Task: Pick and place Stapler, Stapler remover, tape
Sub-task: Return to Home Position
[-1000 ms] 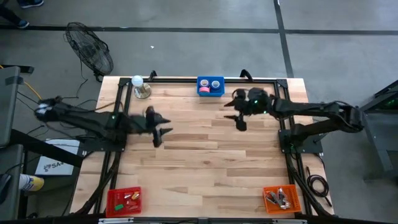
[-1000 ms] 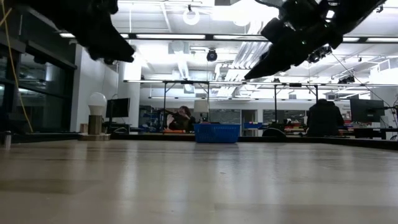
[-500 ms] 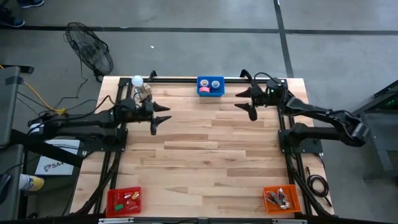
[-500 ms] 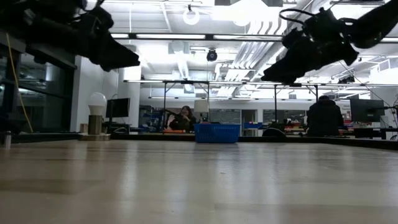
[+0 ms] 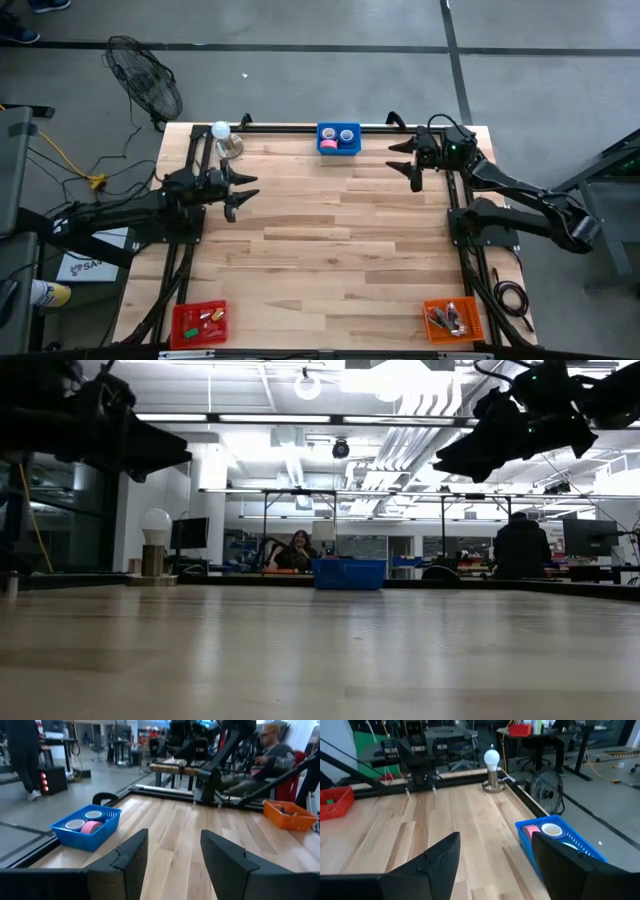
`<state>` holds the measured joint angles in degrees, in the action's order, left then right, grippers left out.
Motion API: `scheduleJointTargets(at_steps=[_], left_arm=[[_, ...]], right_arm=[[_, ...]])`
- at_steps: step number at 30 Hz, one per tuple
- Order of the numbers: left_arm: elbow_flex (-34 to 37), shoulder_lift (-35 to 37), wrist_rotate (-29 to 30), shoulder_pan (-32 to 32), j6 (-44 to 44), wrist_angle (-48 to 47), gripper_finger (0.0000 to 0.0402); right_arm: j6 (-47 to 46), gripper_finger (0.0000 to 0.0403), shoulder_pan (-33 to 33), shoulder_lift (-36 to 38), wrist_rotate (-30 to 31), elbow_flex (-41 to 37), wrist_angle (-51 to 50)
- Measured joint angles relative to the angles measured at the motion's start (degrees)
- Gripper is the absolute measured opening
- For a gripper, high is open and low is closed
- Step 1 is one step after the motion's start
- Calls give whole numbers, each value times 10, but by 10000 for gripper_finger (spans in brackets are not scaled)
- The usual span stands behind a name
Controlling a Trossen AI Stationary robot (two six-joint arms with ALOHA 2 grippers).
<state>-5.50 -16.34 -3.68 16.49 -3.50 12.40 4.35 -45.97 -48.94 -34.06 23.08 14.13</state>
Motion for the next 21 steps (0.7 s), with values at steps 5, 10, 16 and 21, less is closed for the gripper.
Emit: scheduleJointTargets(at_steps=[5, 10, 16, 21], left_arm=[[27, 58, 11, 0, -3, 0, 179], [41, 95, 34, 0, -7, -13, 179], [43, 113, 57, -14, -15, -25, 179], [43, 113, 124, -59, -15, -25, 179]], right_arm=[[-47, 236, 14, 16, 8, -64, 105], [-97, 236, 22, 53, 52, -133, 198], [-125, 236, 35, 100, 75, -173, 205], [-132, 236, 104, 127, 132, -190, 208]])
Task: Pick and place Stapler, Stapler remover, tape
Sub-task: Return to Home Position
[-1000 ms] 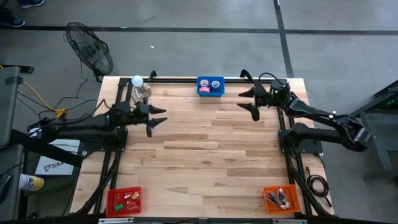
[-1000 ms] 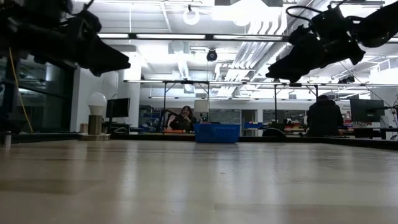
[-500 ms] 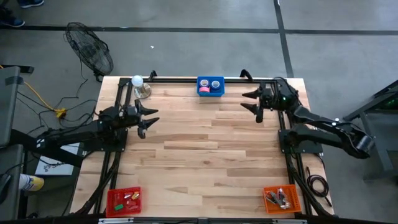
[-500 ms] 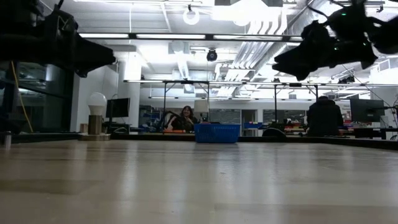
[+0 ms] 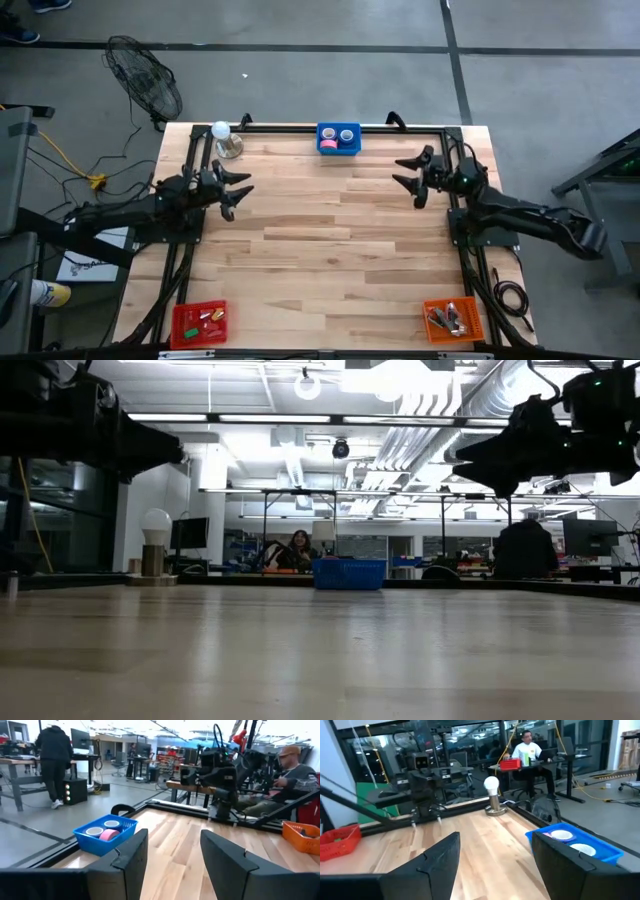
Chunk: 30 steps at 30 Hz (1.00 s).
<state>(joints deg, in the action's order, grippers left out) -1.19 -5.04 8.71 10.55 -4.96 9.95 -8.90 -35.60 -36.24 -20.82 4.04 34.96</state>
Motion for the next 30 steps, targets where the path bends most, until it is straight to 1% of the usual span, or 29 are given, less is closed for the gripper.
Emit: scheduleJointTargets(at_steps=[3, 5, 7, 8, 10, 15, 18, 21, 23, 26, 30], left_arm=[[0, 0, 33, -30, 2, 2, 179], [0, 0, 59, -50, 2, 0, 179], [1, 0, 89, -69, 6, -1, 179], [1, 0, 107, -79, 6, -3, 179], [1, 1, 137, -99, 6, -6, 179], [1, 2, 202, -155, 12, -19, 179], [-2, 15, 250, -188, 3, -45, 179], [-5, 32, 273, -225, -11, -73, 179], [-6, 46, 312, -248, -12, -80, 179], [-7, 46, 370, -277, -13, -86, 179], [-8, 47, 404, -307, -16, -95, 179]], right_arm=[[15, 237, 69, 13, 65, -9, 0], [31, 236, 114, 23, 120, -13, -1], [32, 236, 145, 33, 168, -17, -3], [33, 237, 156, 38, 177, -21, -2], [28, 237, 171, 52, 182, -33, -2], [23, 237, 193, 99, 219, -35, -72], [23, 236, 193, 138, 219, -35, -108], [20, 237, 193, 185, 222, -35, -168], [19, 236, 193, 217, 230, -35, -204], [17, 237, 193, 265, 242, -35, -249], [17, 236, 193, 316, 243, -35, -312]])
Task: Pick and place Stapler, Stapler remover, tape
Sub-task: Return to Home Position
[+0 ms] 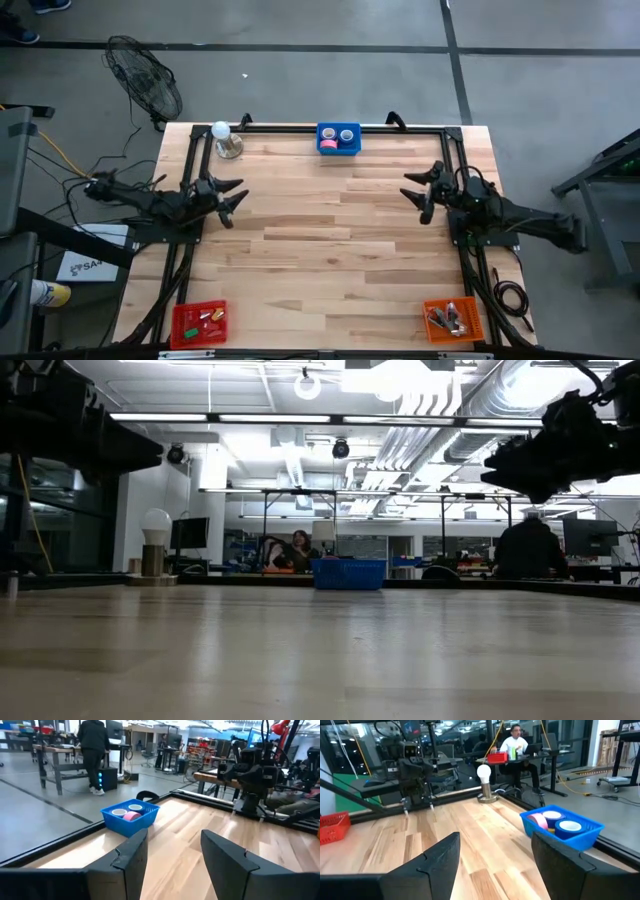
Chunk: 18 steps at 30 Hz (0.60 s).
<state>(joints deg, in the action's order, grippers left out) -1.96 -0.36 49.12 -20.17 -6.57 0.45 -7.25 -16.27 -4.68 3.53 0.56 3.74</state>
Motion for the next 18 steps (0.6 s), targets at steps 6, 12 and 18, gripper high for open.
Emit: scheduleJointTargets(at_steps=[6, 12, 18], left_arm=[[0, 0, 46, -36, -3, -8, 179], [0, 0, 44, -55, -8, -9, 179], [0, 0, 33, -54, -10, -8, 179]], right_arm=[[5, 237, 0, 24, -36, 2, -31], [11, 237, 0, 6, -40, 2, -32], [7, 236, 3, 2, -42, 2, -33]])
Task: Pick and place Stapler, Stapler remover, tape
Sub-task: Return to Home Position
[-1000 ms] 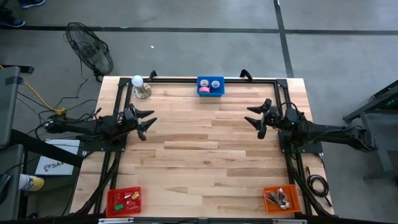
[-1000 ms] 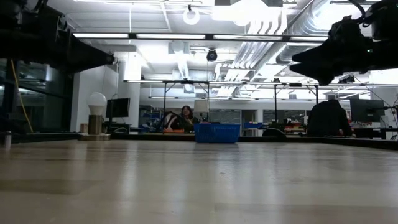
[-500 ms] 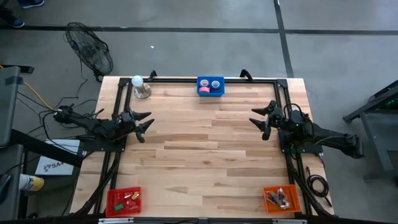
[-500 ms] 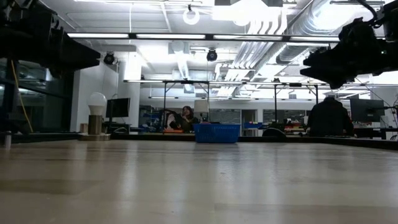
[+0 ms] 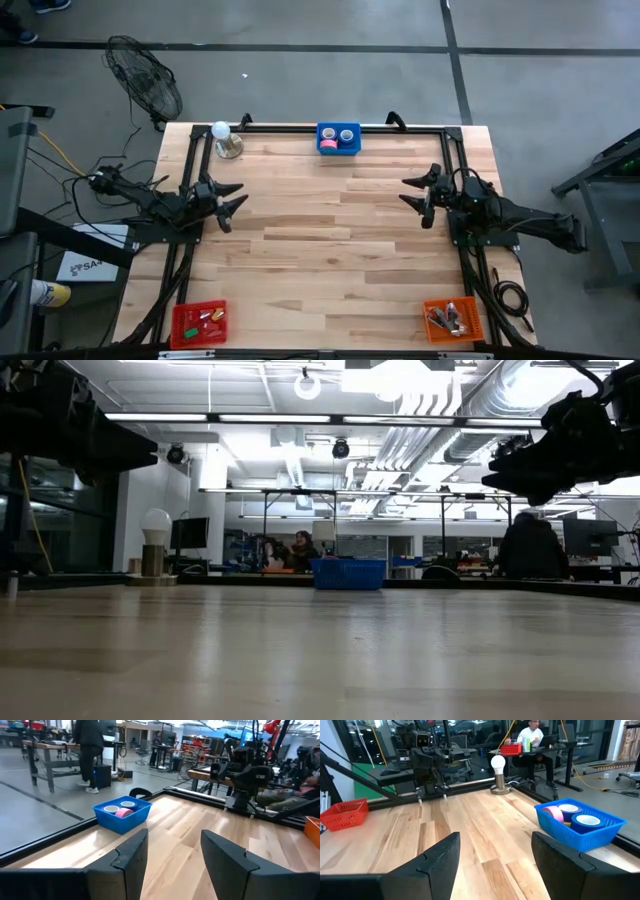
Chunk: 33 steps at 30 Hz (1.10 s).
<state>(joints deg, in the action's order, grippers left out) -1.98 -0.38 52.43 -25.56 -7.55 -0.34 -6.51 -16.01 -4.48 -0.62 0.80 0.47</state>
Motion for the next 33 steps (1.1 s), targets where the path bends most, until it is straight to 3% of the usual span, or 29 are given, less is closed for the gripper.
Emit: scheduleJointTargets(at_steps=[5, 20, 33], left_arm=[[2, 0, -6, 0, -1, 21, 179], [2, 0, -6, 0, 0, 28, 179], [2, 0, -6, 0, 0, 31, 179]], right_arm=[[-5, 237, 0, 0, -1, 0, 0], [116, 237, 0, 0, 3, 0, 2], [117, 237, 0, 0, 4, -1, 2]])
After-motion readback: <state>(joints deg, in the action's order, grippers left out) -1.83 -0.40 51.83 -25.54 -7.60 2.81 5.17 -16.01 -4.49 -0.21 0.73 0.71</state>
